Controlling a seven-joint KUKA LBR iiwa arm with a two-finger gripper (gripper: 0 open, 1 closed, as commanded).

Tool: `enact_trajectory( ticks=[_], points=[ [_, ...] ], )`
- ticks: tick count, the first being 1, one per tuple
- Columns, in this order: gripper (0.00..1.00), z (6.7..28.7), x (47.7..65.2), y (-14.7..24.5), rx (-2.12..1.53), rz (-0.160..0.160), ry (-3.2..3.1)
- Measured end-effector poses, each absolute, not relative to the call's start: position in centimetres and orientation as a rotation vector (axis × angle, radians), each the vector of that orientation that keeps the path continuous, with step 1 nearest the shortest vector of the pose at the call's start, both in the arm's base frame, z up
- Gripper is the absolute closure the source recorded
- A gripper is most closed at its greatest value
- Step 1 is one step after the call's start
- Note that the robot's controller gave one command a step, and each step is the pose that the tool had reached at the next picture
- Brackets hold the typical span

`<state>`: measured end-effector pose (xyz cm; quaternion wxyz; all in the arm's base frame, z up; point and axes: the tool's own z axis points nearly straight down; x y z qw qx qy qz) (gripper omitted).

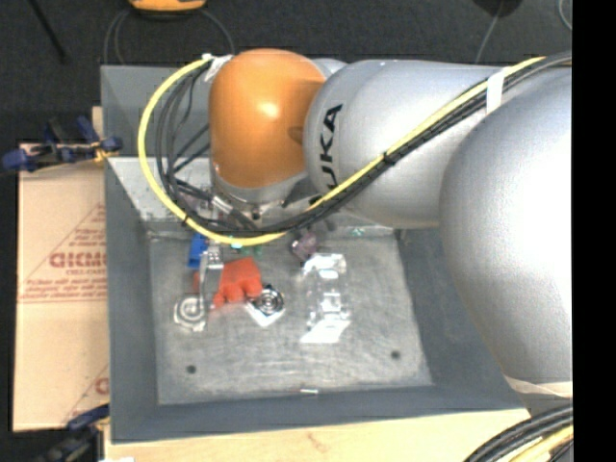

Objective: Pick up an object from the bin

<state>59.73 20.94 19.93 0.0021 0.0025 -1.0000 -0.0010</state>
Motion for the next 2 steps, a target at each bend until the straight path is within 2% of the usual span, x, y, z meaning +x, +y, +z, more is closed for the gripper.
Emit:
enact_trajectory(
  ticks=[1, 2],
  points=[
    [0.00, 7.6, 64.1, 15.5, 0.104, 0.004, -3.140],
    [0.00, 7.5, 63.3, 17.3, -0.229, -0.007, -3.143]
  ],
)
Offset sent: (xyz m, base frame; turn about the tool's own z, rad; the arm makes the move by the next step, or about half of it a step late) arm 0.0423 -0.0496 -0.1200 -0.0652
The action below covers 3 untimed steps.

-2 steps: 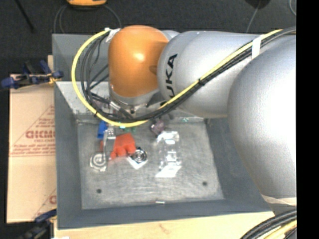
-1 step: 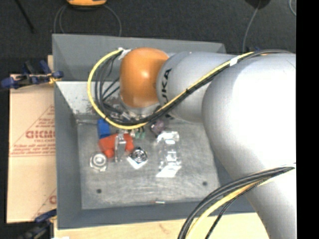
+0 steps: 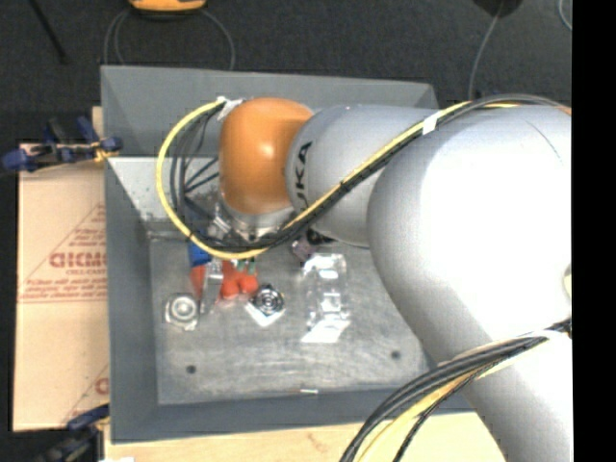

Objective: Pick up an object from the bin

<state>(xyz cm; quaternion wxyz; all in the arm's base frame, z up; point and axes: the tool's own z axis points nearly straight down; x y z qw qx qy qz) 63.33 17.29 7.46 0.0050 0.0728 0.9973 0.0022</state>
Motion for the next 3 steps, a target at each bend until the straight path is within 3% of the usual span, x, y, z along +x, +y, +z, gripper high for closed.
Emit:
enact_trajectory(
  ticks=[1, 2, 3],
  points=[
    [1.00, 7.5, 63.4, 17.3, 0.231, 0.011, 3.120],
    [0.00, 7.4, 63.2, 17.4, 0.231, 0.009, 3.128],
    [0.00, 7.7, 65.1, 9.6, 0.117, 0.002, 3.130]
  ],
)
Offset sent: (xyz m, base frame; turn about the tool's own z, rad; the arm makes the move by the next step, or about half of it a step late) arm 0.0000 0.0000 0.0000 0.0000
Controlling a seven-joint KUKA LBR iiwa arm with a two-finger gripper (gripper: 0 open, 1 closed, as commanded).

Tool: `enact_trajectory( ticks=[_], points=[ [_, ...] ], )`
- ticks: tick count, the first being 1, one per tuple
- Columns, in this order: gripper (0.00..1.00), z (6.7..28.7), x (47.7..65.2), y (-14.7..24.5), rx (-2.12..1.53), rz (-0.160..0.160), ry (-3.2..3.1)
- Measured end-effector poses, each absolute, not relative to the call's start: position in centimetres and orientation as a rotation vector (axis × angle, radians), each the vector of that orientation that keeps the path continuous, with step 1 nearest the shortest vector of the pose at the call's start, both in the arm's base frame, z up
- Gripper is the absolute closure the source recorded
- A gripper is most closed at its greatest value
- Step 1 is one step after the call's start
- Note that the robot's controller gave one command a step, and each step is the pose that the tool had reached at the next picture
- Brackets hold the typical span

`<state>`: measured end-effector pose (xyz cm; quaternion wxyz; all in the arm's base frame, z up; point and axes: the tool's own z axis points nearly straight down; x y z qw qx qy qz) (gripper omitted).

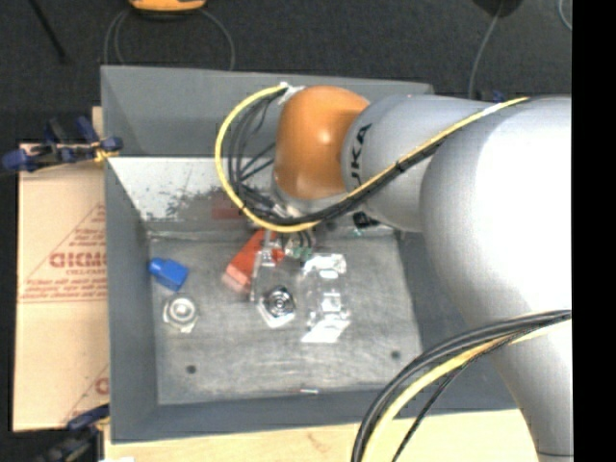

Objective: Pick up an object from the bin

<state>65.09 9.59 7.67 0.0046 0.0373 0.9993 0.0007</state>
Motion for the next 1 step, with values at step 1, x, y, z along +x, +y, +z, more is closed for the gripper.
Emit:
enact_trajectory(
  ticks=[1],
  points=[
    [1.00, 7.76, 65.13, 10.05, 0.114, 0.008, 3.127]
  ],
)
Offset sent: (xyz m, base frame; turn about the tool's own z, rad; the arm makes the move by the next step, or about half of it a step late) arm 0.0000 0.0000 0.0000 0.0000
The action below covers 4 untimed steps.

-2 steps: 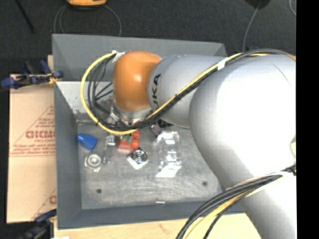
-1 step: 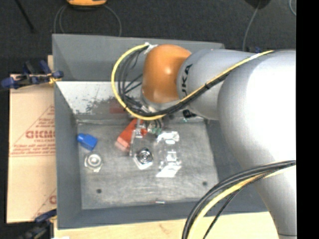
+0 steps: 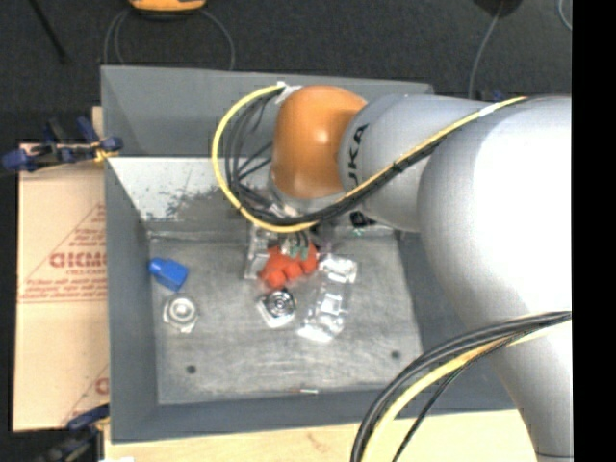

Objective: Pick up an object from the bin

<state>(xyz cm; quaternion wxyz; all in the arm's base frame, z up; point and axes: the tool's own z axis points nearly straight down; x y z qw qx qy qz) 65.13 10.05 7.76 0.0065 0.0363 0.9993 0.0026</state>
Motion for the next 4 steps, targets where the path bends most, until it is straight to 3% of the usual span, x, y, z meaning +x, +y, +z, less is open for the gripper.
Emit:
enact_trajectory(
  ticks=[1, 2, 3, 4],
  points=[
    [1.00, 14.4, 64.5, 8.0, 0.275, 0.005, 3.118],
    [0.00, 14.0, 64.4, 8.1, 0.275, 0.004, 3.125],
    [0.00, 8.5, 65.0, 4.7, 0.460, 0.005, 3.103],
    [1.00, 8.3, 65.0, 4.6, 0.463, 0.005, 3.105]
  ],
)
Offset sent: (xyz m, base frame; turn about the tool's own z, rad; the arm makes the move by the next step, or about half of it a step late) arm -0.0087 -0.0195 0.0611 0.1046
